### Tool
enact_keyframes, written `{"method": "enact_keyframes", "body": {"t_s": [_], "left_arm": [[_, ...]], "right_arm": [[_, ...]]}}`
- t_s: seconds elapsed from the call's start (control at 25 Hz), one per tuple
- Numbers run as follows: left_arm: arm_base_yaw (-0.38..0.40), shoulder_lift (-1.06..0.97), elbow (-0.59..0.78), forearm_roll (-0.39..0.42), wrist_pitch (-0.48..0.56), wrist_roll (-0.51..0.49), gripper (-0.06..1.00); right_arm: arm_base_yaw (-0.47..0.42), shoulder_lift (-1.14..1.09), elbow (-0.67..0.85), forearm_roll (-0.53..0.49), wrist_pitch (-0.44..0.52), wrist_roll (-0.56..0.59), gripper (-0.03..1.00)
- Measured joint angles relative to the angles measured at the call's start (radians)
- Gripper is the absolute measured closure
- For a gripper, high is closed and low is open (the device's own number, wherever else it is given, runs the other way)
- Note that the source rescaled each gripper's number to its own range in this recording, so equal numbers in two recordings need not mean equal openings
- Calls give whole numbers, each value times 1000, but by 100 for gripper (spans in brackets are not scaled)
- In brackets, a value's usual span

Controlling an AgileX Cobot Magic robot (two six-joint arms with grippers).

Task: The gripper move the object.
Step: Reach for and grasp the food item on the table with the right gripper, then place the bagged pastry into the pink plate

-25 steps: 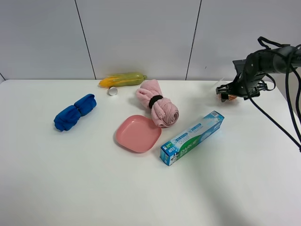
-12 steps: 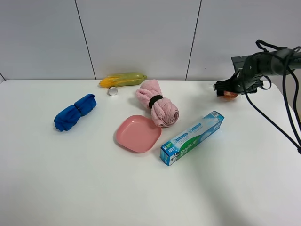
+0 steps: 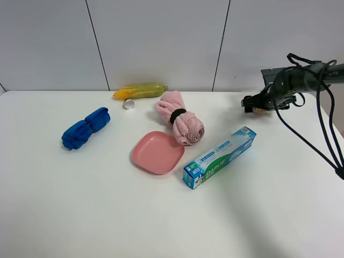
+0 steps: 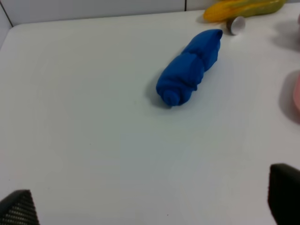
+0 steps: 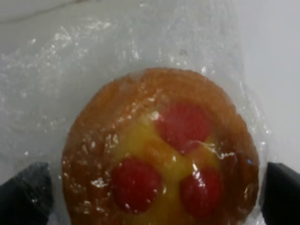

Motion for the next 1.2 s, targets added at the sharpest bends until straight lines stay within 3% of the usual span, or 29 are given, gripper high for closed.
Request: {"method": "enact_keyframes", "body": {"t_s": [0.08,0.2,0.48,0.8,0.96,1.2], "left_arm": [[0,0,0,0,0,0,-6],[0,0,0,0,0,0,-6],[0,0,0,0,0,0,-6],[0,0,0,0,0,0,-6],[0,0,0,0,0,0,-6],[0,0,0,0,0,0,-6]], "right_arm": [[0,0,0,0,-3,0,53],[0,0,0,9,-7,8,95],[4,-27,-3,39,94,7,97],[104,-223,-2,94,328,-172,97],[223,-341,-3,212,407,-315,97],[487,-420,-3,393,370,-469,97]]}}
